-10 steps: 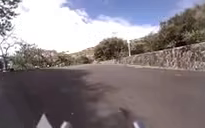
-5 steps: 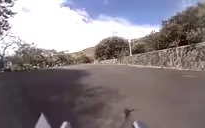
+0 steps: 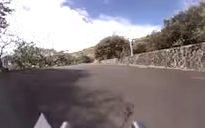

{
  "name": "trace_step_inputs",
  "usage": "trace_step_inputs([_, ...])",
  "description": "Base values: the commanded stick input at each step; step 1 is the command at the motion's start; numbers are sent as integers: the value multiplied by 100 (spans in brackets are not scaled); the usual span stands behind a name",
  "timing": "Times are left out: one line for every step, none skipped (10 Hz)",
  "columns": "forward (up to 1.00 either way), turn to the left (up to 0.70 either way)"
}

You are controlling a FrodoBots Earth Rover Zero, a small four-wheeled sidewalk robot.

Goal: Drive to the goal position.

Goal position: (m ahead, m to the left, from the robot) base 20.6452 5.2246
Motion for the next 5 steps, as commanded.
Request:
trace_step_inputs([85,0])
trace_step_inputs([85,0])
trace_step_inputs([85,0])
trace_step_inputs([85,0])
trace_step_inputs([85,0])
